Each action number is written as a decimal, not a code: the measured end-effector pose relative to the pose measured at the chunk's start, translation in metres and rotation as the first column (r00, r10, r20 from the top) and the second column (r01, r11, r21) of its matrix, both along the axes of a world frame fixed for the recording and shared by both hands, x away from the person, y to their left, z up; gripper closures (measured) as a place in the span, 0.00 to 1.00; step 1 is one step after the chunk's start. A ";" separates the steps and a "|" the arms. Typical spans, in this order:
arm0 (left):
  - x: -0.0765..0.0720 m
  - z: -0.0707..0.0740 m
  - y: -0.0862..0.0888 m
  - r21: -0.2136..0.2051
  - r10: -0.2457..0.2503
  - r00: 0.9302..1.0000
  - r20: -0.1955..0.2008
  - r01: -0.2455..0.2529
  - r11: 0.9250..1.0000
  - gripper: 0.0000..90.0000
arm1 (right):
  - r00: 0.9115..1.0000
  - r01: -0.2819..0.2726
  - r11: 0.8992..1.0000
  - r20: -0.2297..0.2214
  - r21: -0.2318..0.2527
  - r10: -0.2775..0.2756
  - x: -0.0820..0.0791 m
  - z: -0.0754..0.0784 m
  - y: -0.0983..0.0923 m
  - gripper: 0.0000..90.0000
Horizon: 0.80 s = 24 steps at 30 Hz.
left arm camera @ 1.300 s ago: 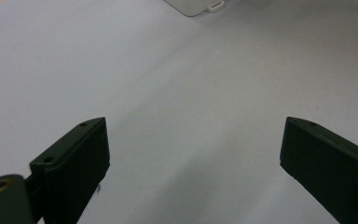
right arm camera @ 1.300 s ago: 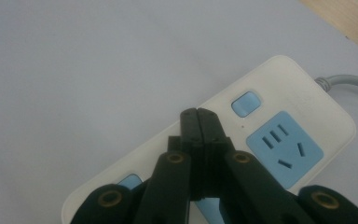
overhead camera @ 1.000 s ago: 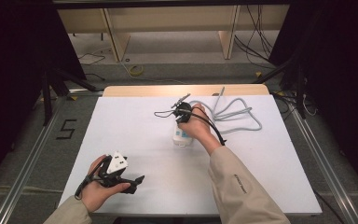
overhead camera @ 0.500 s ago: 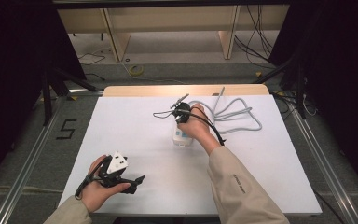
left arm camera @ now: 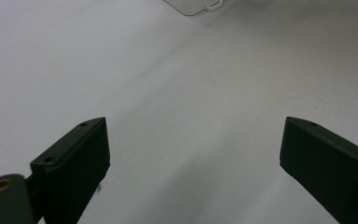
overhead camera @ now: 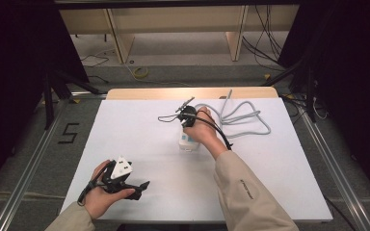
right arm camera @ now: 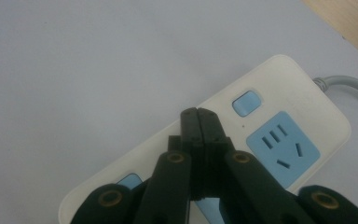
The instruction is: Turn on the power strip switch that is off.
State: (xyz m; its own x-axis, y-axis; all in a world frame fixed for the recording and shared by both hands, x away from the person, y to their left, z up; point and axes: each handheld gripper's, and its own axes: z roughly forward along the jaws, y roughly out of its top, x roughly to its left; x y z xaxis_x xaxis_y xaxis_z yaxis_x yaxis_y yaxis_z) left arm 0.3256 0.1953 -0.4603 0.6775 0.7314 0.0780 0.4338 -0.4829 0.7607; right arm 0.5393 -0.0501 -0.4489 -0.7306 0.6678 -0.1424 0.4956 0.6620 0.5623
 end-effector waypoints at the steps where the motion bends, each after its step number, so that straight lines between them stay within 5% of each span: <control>1: 0.000 0.000 0.000 0.000 0.000 1.000 -0.001 0.000 1.000 0.09 | 1.000 0.001 1.000 -0.003 -0.003 -0.001 0.000 0.000 0.000 1.00; 5: 0.000 0.000 0.000 -0.001 -0.001 1.000 0.000 0.001 1.000 0.09 | 1.000 -0.012 1.000 -0.029 0.004 0.012 -0.001 0.000 0.004 1.00; 10: -0.001 0.001 0.001 -0.002 0.000 1.000 0.000 0.000 1.000 0.09 | 0.999 -0.039 0.996 0.028 -0.079 0.041 -0.005 0.000 0.012 1.00; 14: 0.000 0.001 0.001 0.003 -0.003 1.000 0.001 0.003 1.000 0.09 | 1.000 -0.025 1.000 -0.004 -0.019 0.025 -0.002 -0.001 0.006 1.00; 24: 0.000 0.000 0.001 0.004 -0.002 1.000 0.000 0.002 1.000 0.09 | 1.000 -0.019 1.000 -0.015 -0.006 0.019 -0.002 0.000 0.005 1.00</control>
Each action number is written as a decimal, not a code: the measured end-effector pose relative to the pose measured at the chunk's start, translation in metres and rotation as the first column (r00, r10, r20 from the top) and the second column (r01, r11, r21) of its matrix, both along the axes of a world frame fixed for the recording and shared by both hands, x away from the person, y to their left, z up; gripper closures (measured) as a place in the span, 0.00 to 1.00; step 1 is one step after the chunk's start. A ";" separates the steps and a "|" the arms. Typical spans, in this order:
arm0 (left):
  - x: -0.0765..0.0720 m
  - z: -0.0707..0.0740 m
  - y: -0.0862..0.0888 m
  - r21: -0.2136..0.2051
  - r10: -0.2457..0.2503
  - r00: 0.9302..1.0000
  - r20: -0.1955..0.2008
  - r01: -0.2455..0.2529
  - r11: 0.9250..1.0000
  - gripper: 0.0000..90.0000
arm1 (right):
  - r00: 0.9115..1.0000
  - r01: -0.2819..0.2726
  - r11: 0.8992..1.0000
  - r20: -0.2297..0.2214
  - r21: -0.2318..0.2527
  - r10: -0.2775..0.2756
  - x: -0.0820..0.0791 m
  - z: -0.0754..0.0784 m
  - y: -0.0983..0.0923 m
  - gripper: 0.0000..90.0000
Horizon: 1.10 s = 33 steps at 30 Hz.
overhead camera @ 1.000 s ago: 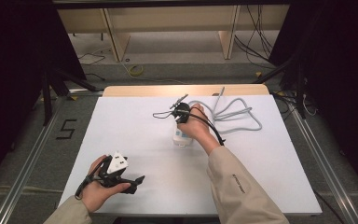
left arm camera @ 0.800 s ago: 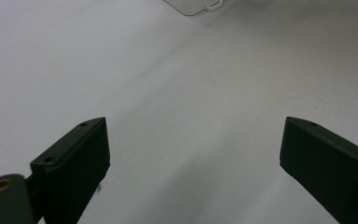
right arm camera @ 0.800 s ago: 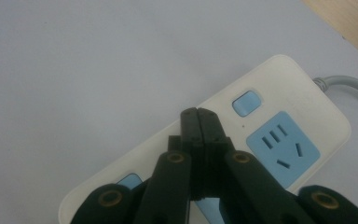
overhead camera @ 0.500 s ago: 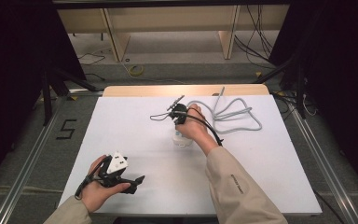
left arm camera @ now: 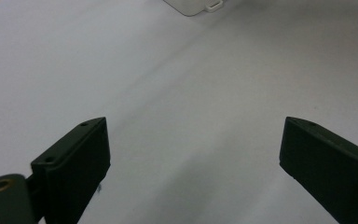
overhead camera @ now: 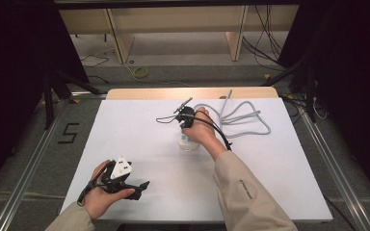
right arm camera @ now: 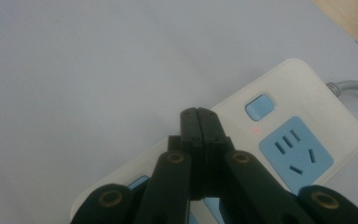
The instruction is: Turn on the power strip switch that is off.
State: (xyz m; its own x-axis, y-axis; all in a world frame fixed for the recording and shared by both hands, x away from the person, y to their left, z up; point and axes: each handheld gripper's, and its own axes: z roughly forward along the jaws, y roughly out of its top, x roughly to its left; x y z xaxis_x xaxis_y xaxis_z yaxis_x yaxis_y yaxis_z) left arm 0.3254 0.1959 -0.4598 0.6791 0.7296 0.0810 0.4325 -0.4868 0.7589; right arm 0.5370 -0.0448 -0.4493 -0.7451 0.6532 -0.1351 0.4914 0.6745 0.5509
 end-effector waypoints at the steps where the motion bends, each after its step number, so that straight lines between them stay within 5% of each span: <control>1: 0.000 0.000 0.000 -0.001 -0.001 1.000 0.000 0.001 1.000 0.09 | 1.000 0.000 1.000 0.000 0.000 0.000 0.000 0.000 0.000 1.00; 33: 0.000 0.000 0.000 -0.003 0.004 1.000 0.000 -0.004 1.000 0.09 | 0.999 0.042 0.997 -0.006 0.060 -0.042 -0.002 0.001 -0.010 0.98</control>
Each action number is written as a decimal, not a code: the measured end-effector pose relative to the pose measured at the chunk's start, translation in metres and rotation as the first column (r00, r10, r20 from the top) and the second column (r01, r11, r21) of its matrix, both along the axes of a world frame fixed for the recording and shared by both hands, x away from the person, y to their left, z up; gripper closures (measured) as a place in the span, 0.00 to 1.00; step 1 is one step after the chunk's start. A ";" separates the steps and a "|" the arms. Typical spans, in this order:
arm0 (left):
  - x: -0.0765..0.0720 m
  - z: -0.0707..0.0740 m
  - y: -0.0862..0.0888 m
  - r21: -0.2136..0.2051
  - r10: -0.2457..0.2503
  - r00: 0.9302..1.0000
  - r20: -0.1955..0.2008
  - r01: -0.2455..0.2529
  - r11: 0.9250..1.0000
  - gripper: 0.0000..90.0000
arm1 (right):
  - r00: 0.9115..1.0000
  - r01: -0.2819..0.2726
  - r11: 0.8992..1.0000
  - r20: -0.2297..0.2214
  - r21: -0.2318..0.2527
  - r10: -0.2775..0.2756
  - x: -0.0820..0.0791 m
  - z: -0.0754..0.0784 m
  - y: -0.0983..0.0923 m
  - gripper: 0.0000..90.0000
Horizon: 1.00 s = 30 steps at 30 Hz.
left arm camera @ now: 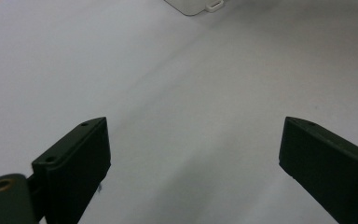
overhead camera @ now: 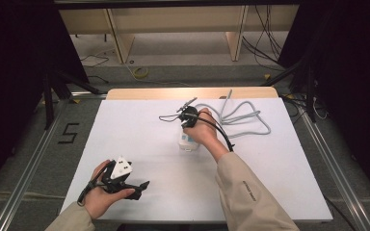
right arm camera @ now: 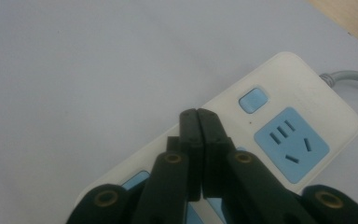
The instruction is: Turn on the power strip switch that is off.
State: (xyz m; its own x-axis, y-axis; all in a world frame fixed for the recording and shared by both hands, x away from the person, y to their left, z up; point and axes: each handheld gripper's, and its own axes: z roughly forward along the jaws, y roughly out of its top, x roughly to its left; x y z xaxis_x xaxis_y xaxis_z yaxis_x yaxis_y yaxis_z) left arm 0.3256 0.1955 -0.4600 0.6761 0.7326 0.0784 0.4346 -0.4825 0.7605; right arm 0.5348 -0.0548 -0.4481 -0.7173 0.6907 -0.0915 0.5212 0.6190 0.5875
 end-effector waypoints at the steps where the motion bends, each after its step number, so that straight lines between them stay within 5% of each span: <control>1: 0.000 0.000 0.000 0.000 0.000 1.000 -0.001 0.000 1.000 0.09 | 1.000 0.004 1.000 0.003 0.003 -0.004 0.000 0.000 -0.002 0.96; 30: 0.001 0.000 0.000 0.001 0.009 1.000 -0.007 -0.009 1.000 0.10 | 0.998 0.063 0.994 0.024 0.091 -0.065 -0.016 0.014 -0.040 0.79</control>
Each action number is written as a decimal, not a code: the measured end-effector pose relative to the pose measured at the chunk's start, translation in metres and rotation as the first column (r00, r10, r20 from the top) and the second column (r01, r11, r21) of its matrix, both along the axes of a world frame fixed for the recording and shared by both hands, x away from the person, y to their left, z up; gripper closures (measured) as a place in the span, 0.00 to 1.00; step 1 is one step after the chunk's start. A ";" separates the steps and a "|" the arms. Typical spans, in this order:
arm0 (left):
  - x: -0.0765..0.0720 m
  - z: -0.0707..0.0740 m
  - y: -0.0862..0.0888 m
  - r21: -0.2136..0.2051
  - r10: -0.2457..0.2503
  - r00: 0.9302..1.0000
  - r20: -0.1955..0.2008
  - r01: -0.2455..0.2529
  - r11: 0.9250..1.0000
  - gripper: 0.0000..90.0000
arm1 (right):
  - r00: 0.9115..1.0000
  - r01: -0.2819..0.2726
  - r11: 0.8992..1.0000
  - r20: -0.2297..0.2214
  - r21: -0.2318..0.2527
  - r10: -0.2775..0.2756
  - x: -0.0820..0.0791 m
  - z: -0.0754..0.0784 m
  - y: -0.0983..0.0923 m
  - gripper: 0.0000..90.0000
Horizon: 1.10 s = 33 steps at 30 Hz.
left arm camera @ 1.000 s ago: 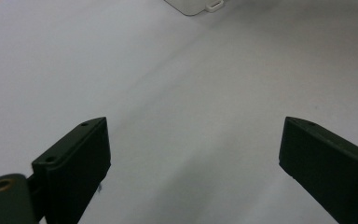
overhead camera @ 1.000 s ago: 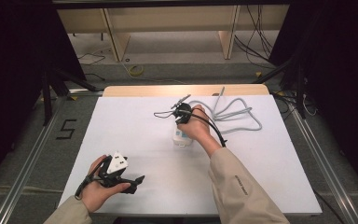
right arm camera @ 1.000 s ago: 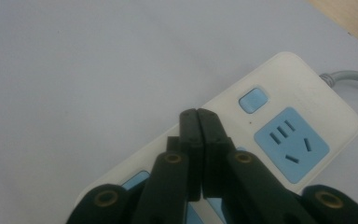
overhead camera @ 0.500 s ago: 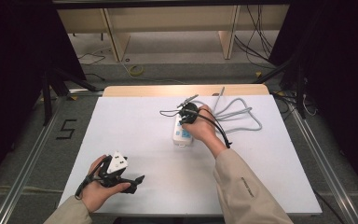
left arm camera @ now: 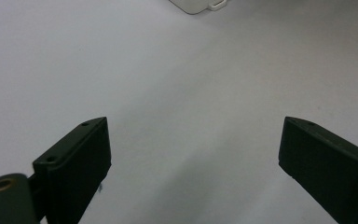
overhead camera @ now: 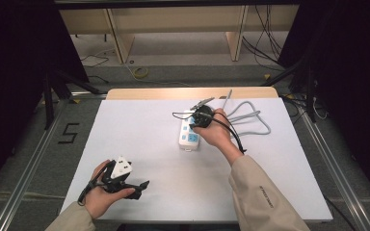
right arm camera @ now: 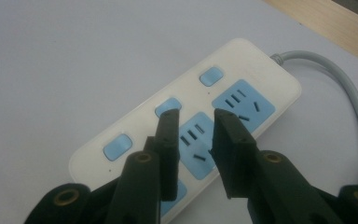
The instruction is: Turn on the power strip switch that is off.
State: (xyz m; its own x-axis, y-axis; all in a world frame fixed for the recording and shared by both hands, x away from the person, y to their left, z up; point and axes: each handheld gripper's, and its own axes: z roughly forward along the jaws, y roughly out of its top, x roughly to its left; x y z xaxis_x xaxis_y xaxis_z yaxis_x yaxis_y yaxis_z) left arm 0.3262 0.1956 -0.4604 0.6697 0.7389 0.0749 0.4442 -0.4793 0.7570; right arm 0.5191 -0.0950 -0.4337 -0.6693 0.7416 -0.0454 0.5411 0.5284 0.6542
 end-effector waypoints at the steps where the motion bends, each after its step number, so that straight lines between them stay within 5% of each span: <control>1: 0.000 0.000 0.000 0.001 0.000 1.000 0.000 0.000 1.000 0.10 | 1.000 0.000 1.000 0.000 0.000 0.000 0.000 0.000 0.000 0.79; 21: 0.001 -0.002 -0.001 0.008 0.007 1.000 -0.009 -0.006 1.000 0.10 | 1.000 0.019 0.998 0.015 0.056 -0.020 -0.026 0.006 -0.051 0.65; 33: 0.001 -0.002 -0.001 0.011 0.011 1.000 -0.010 -0.010 1.000 0.10 | 1.000 0.004 0.998 0.021 0.062 -0.005 -0.042 0.010 -0.063 0.58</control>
State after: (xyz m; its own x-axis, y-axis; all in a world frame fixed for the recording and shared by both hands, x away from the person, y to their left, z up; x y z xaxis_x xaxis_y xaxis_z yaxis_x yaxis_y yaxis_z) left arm 0.3276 0.1942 -0.4628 0.6627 0.7450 0.0764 0.4567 -0.4829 0.7471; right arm 0.4773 -0.1577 -0.4233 -0.6655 0.7463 -0.0134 0.5290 0.4842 0.6969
